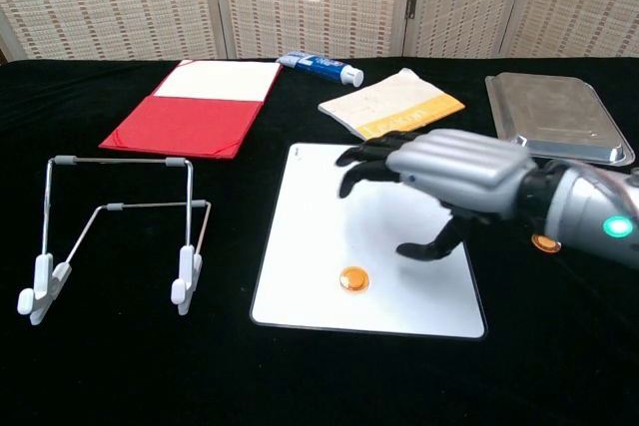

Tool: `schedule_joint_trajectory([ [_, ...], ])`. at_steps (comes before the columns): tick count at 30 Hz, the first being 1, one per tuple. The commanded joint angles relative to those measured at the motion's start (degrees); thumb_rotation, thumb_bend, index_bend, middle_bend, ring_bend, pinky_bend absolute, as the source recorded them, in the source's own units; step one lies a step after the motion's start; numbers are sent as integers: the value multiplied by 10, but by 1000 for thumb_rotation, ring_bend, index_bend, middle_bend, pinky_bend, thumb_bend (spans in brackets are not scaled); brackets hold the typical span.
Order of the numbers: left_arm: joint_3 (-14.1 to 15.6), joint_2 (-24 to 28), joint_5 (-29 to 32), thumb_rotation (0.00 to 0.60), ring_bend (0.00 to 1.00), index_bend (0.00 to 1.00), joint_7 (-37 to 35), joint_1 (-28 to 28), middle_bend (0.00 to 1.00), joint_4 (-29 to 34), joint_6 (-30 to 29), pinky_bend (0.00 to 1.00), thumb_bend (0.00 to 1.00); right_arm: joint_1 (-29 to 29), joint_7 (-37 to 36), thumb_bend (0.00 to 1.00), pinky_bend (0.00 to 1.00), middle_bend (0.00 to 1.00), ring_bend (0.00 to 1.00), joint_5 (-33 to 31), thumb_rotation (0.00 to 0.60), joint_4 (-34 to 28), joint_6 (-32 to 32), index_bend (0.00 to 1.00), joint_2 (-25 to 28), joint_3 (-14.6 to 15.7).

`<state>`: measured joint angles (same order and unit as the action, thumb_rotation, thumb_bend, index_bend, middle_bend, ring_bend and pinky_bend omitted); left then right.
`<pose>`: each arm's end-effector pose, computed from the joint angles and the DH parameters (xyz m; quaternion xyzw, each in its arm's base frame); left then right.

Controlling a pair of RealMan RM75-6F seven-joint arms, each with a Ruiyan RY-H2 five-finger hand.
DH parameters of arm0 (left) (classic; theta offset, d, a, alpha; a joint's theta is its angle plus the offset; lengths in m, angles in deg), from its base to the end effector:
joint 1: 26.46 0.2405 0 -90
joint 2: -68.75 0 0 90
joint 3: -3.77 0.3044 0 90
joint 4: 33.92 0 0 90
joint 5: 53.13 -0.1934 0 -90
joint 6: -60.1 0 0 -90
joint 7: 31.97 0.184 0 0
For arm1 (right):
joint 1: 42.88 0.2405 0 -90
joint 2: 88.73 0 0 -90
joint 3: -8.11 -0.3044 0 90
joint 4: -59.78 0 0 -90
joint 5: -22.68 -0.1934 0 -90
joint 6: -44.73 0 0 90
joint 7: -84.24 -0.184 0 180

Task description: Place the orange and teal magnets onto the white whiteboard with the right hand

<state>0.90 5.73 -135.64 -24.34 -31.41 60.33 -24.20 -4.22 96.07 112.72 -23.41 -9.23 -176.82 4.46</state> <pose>-0.3529 0.2232 0.2009 -0.6020 -0.3692 -0.3398 0.6212 -0.1683 -0.3492 -0.0375 0.8336 -0.2637 0.3736 0.3097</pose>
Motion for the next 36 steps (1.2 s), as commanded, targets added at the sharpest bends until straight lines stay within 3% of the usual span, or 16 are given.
schedule_joint_trajectory([
  [1,0,-1,-2,600,0,0,-1,-2,0,-1,1,0,88,-45,-7,369,0,92,0,-28,600,-3,-38,277,51,15],
  [6,1,-6,-8,600,0,0,-2,-5,0,0,3,0,88,-89,-31,370,0,95,0,-48,600,19,-60,304,79,43],
  [12,0,-5,-11,600,0,0,4,-7,0,5,4,0,87,-115,-67,370,0,106,0,-48,600,61,-68,347,68,63],
  [21,0,-2,-10,600,0,0,5,-6,0,9,1,0,86,-115,-87,381,0,114,0,-47,600,101,-59,379,50,59],
  [36,0,-5,-6,600,0,0,1,-6,0,1,4,0,86,-101,-80,399,0,115,0,-57,600,118,-30,392,37,48],
])
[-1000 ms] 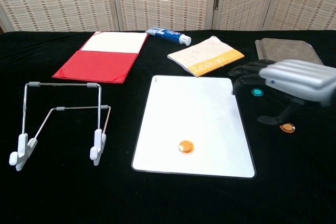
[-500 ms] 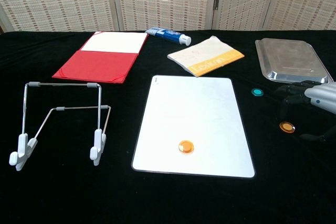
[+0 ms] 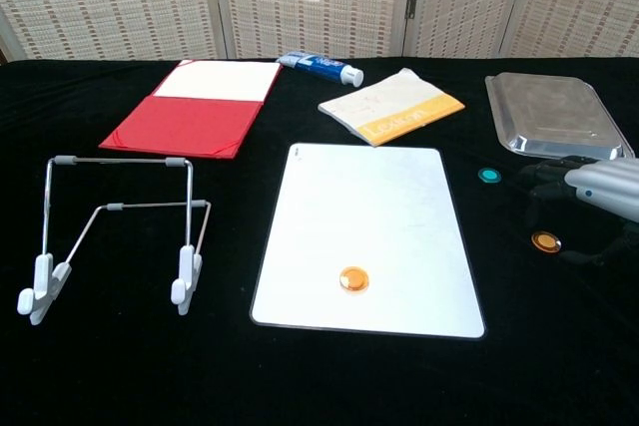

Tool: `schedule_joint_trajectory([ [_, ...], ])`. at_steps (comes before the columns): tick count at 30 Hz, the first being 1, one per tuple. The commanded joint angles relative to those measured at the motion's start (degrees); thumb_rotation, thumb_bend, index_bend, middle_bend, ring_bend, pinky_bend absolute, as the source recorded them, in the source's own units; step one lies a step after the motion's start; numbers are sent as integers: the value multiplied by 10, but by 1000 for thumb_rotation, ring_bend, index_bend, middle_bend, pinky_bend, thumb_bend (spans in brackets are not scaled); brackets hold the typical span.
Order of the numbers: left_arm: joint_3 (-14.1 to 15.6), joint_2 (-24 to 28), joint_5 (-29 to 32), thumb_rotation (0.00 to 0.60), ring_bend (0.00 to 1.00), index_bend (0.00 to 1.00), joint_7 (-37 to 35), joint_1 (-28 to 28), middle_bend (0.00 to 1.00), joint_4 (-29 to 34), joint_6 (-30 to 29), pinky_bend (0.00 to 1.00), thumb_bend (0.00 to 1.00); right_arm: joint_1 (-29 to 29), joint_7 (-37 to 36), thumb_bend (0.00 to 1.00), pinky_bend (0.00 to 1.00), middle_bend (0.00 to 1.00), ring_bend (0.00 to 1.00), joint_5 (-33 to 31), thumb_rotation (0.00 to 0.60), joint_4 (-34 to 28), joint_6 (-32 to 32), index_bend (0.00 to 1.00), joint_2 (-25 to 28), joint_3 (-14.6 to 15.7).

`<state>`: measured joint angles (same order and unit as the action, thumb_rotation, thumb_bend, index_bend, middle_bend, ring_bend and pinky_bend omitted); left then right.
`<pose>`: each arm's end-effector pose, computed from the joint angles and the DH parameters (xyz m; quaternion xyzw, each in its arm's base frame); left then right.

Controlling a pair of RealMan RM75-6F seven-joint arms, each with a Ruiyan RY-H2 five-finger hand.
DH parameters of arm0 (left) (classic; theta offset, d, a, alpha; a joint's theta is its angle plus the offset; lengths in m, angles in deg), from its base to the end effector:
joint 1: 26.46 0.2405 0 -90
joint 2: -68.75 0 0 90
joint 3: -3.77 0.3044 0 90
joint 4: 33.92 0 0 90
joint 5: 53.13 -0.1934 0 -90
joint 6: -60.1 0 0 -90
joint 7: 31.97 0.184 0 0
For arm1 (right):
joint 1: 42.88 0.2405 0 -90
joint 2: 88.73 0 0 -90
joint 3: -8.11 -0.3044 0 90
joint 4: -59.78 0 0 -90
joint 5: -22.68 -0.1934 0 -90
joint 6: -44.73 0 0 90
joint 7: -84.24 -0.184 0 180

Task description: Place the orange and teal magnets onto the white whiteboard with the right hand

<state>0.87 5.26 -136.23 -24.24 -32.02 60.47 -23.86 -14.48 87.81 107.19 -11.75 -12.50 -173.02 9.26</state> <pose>-0.3483 0.2271 0.1960 -0.6070 -0.3679 -0.3461 0.6135 -0.3135 -0.3383 0.0065 0.7790 -0.3631 0.2833 0.4255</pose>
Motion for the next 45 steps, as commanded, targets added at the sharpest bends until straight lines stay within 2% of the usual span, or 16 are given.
schedule_joint_trajectory([
  [1,0,-1,1,600,0,0,0,0,0,-1,1,0,86,1,3,399,0,116,0,-2,600,2,4,400,-2,-1],
  [10,0,-2,1,600,0,0,-2,0,0,-4,1,0,86,2,7,420,0,160,0,-6,600,8,8,514,-8,-3],
  [15,1,-2,2,600,0,0,-2,0,0,-4,1,0,86,1,2,422,0,171,0,-1,600,1,-1,532,-3,-6],
  [21,1,0,1,600,0,0,-1,0,0,-1,1,0,86,10,-10,425,0,182,0,41,600,-70,-36,534,31,-10],
  [25,1,2,0,600,0,0,1,1,0,2,-1,0,86,28,10,426,0,184,0,66,600,-125,-29,533,44,-8],
  [30,2,3,0,600,0,0,-1,4,0,2,-4,0,86,51,35,426,0,183,0,73,600,-148,4,533,24,-7],
  [45,5,-1,4,600,0,0,-17,10,0,-15,-4,0,86,86,79,426,0,178,0,55,600,-122,49,533,-40,-16],
])
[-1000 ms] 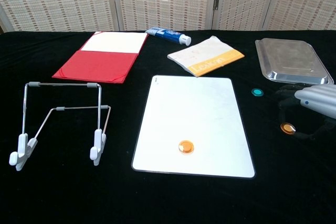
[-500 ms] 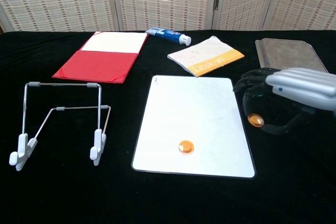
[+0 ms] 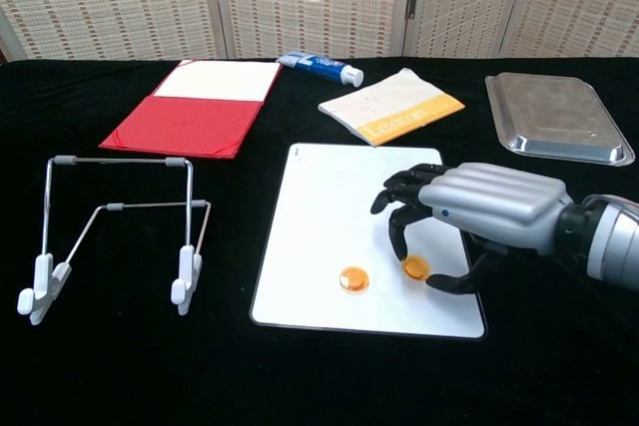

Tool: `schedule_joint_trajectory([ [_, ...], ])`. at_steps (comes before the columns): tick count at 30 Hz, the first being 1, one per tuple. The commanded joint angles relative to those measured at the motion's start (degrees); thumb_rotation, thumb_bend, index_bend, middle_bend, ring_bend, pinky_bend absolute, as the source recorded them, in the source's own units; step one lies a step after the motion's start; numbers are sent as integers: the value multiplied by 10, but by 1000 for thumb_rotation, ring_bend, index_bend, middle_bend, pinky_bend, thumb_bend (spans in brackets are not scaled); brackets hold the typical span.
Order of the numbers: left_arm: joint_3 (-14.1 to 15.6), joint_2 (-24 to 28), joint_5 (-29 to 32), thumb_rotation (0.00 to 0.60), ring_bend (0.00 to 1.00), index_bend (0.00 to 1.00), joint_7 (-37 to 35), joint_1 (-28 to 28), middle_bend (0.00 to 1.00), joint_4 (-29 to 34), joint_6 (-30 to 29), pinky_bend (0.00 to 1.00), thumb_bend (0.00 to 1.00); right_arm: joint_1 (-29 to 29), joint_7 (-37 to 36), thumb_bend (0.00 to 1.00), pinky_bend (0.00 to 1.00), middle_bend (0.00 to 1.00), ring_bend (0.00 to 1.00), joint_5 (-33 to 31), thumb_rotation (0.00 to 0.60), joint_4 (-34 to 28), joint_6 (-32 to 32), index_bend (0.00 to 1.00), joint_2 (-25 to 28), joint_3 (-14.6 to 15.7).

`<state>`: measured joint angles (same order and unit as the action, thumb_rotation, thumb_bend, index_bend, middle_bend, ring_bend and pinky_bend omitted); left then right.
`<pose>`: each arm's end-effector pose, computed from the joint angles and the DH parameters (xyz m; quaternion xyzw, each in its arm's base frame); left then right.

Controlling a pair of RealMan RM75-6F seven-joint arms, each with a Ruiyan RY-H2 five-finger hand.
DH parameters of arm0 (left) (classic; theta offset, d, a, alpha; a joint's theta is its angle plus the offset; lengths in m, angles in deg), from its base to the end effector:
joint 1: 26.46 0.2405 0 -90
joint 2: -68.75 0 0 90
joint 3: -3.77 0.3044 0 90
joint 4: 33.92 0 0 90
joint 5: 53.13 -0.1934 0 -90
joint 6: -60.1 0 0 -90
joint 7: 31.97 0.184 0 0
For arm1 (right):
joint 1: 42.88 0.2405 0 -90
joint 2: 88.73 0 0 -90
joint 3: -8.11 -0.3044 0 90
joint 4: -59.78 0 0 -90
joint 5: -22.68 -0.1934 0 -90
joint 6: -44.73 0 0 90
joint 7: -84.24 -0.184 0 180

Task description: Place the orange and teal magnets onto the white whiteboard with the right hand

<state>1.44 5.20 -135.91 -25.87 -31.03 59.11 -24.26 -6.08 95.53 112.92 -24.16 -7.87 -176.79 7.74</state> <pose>-0.3580 0.2194 0.1979 -0.6003 -0.3766 -0.3405 0.6179 -0.1884 -0.3259 -0.0505 0.8456 -0.2888 0.3433 0.2894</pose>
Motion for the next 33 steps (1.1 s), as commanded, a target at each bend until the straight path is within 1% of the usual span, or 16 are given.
schedule_joint_trajectory([
  [1,0,-1,0,600,0,0,-2,0,0,-2,0,0,86,4,4,425,0,176,0,-4,600,4,4,529,-5,-2],
  [3,-1,-2,0,600,0,0,-3,0,0,-4,1,0,86,7,5,426,0,172,0,-6,600,6,6,511,-9,-2],
  [5,-1,-3,1,600,0,0,-4,0,0,-6,1,0,86,8,6,426,0,164,0,-7,600,7,6,468,-11,-2],
  [10,-1,-4,2,600,0,0,-7,0,0,-9,3,0,86,8,2,425,0,155,0,-4,600,6,0,256,-8,3],
  [12,-1,-5,2,600,0,0,-8,0,0,-10,4,0,86,3,-4,426,0,156,0,-2,600,3,-11,194,-3,5],
  [14,-1,-5,1,600,0,0,-9,-1,0,-10,3,0,86,-4,-6,426,0,155,0,1,600,1,-27,168,4,6],
  [15,-1,-5,0,600,0,0,-10,-1,0,-10,3,0,86,-12,-8,426,0,155,0,3,600,-1,-41,167,10,8],
  [17,-1,-5,-1,600,0,0,-11,-1,0,-11,3,0,86,-26,-11,426,0,157,0,5,600,-3,-65,197,23,11],
  [19,-1,-5,-1,600,0,0,-12,-1,0,-12,3,0,86,-45,-14,426,0,161,0,5,600,-8,-90,285,44,19],
  [22,-1,-5,-3,600,0,0,-11,-2,0,-11,5,0,86,-75,-23,426,0,167,0,5,600,-22,-122,372,79,37],
  [23,0,-5,-4,600,0,0,-11,-2,0,-10,5,0,86,-84,-26,426,0,170,0,7,600,-25,-131,387,88,44],
  [28,-2,-4,-11,600,0,0,-4,-7,0,-2,4,0,86,-134,-39,425,0,180,3,38,600,-30,-181,415,123,91],
  [33,-4,-1,-18,600,0,0,4,-11,0,8,3,0,86,-176,-49,425,0,183,3,67,600,-2,-223,418,126,122],
])
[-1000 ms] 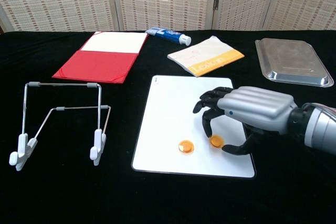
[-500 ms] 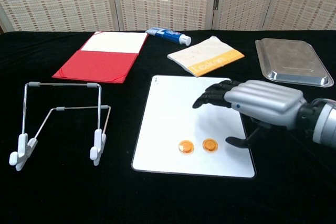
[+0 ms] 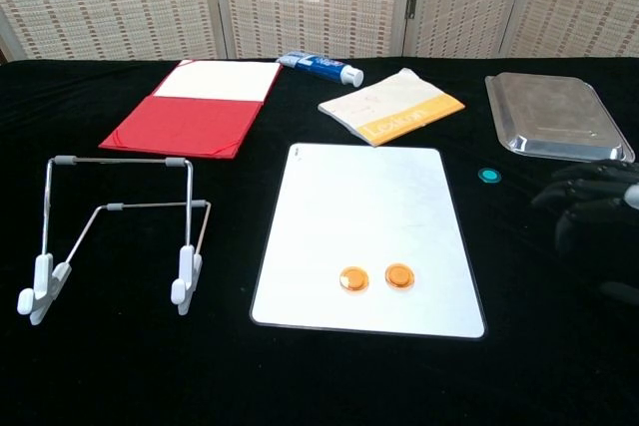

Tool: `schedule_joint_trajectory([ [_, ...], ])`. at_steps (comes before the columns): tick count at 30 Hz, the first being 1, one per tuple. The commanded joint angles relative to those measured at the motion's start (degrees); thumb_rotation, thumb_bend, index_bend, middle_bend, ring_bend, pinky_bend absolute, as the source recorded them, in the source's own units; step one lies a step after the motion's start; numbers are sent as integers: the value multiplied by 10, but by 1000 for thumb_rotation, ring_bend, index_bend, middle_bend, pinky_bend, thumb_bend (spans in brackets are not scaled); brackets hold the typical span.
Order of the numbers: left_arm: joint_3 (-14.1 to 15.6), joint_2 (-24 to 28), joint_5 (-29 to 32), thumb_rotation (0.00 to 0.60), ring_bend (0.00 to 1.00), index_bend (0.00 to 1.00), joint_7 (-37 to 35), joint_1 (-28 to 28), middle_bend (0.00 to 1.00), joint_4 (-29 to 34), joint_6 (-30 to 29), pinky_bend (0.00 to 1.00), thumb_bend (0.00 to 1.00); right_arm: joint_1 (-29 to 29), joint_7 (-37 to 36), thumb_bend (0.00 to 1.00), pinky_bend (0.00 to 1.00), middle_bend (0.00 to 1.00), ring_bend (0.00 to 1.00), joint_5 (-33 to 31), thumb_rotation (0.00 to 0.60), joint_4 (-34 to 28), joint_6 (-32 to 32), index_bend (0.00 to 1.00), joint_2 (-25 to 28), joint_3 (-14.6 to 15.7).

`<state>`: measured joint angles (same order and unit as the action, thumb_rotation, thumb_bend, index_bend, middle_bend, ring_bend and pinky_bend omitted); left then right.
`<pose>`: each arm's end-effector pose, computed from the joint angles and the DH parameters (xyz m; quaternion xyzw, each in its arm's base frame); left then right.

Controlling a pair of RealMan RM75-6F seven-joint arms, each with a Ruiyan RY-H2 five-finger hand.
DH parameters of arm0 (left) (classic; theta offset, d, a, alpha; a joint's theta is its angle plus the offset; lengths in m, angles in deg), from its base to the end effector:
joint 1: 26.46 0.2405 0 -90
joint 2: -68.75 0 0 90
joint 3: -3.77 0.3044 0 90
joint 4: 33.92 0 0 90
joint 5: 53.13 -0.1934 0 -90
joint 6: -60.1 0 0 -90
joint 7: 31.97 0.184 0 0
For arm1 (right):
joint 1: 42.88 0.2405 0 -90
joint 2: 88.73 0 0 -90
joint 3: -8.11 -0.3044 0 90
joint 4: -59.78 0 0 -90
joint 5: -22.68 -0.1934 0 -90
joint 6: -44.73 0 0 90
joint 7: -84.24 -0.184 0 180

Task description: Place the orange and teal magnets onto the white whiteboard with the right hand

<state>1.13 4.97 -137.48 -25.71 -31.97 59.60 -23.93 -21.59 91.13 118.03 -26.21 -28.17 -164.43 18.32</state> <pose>-0.3478 0.2262 0.1936 -0.6106 -0.3685 -0.3536 0.6053 -0.2924 -0.2517 0.0493 0.7898 -0.3305 0.3381 0.3907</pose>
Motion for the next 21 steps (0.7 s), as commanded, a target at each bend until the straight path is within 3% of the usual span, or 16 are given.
schedule_joint_trajectory([
  [1,-1,2,-3,600,0,0,4,-2,0,4,0,0,86,-28,-5,425,0,183,3,18,600,27,-25,418,1,19],
  [11,0,4,-7,600,0,0,10,-9,0,11,6,0,85,-82,-34,426,0,183,4,8,600,104,-48,418,-29,24],
  [21,1,1,-7,600,0,0,9,-11,0,7,9,0,86,-86,-52,425,0,179,2,6,600,144,-31,418,-55,9],
])
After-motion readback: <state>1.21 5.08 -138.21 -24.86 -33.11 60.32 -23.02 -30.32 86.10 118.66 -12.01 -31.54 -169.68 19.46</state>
